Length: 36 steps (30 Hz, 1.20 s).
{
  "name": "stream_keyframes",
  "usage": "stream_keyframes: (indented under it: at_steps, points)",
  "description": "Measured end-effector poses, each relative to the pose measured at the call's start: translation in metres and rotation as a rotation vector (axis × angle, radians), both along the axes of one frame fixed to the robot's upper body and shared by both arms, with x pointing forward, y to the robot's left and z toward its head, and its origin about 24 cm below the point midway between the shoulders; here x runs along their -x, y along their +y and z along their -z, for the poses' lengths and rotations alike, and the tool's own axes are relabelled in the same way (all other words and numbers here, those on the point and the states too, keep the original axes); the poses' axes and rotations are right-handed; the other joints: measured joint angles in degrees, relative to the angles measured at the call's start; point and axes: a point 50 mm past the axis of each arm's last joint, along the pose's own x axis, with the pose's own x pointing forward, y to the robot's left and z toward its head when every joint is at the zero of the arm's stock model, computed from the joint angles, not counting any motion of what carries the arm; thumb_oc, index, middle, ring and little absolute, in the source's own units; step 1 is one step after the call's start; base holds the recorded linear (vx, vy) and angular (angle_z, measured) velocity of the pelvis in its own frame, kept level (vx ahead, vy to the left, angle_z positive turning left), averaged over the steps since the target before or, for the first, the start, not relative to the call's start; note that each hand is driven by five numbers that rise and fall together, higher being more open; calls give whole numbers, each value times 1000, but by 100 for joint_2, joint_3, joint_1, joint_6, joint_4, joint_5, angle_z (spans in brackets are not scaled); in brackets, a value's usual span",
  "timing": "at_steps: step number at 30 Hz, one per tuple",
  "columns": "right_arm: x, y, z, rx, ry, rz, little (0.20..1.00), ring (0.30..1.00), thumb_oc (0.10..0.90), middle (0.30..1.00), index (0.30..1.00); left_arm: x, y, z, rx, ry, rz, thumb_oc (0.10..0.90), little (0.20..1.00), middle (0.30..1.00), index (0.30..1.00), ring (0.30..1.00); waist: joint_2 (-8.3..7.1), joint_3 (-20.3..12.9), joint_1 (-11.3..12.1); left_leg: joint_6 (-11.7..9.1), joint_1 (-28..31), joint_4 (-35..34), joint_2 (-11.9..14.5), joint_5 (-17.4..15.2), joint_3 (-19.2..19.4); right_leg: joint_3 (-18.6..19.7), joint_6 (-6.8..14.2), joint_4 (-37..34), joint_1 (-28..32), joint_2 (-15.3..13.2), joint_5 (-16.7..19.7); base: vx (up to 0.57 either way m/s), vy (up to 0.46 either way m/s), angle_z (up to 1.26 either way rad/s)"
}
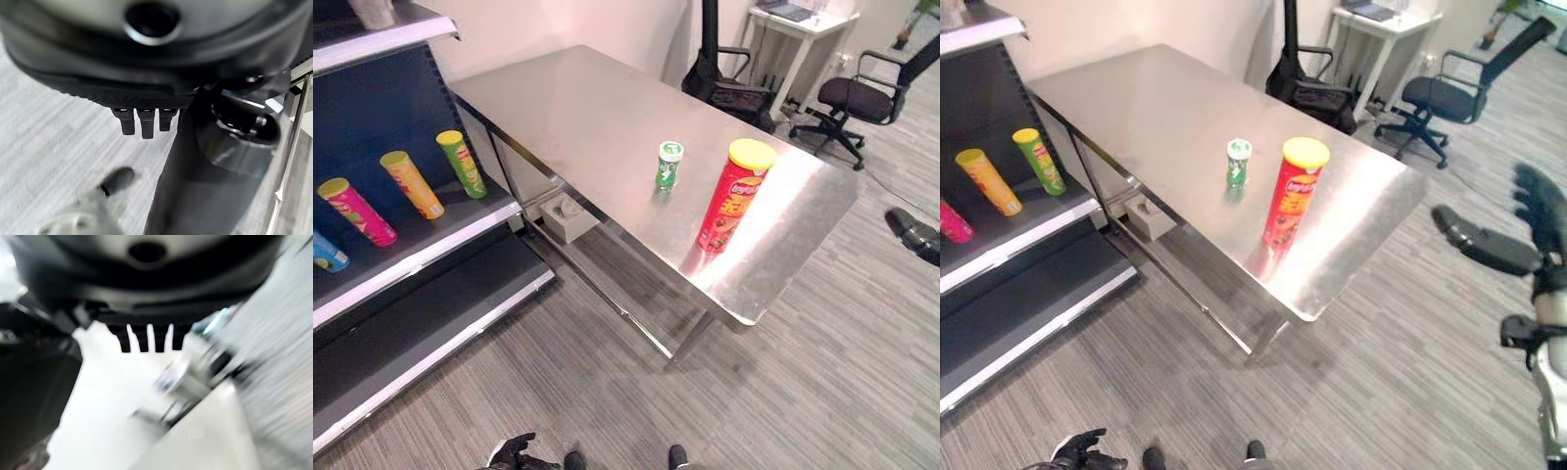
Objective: Put the goods on the table back onto the shelves and tidy them up.
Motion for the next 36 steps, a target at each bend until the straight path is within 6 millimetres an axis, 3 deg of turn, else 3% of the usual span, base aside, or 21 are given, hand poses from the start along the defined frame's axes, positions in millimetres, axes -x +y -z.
stream_keyframes:
  at_steps: [7,18,23,36]
  points:
    - [-19,27,34,-155,183,-245,900,900,800,900,900,1,0,-1,15,-14,20,800,900,900,900,900,61,-93,206,11,-41,28,-21,56,-145,-165,-17,40,86,-5,0,29,-44,12]
    - [-29,21,27,21,193,-144,900,900,800,900,900,2,0,-1,6,-17,21,800,900,900,900,900,83,-110,188,-14,-90,1,-35,73,-424,-438,-45,40,200,6,-32,19,-29,12]
    - [-35,13,32,74,222,-68,900,900,800,900,900,0,0,-1,2,-25,33,800,900,900,900,900,82,-110,314,-10,-113,23,-35,88,-463,-461,-52,40,203,16,-41,6,-21,4]
    - [-59,21,32,92,229,-61,900,900,800,900,900,-4,0,-2,-2,-36,35,800,900,900,900,900,55,-94,457,-5,-180,1,-55,141,-647,-644,-59,41,242,18,-46,4,-10,7]
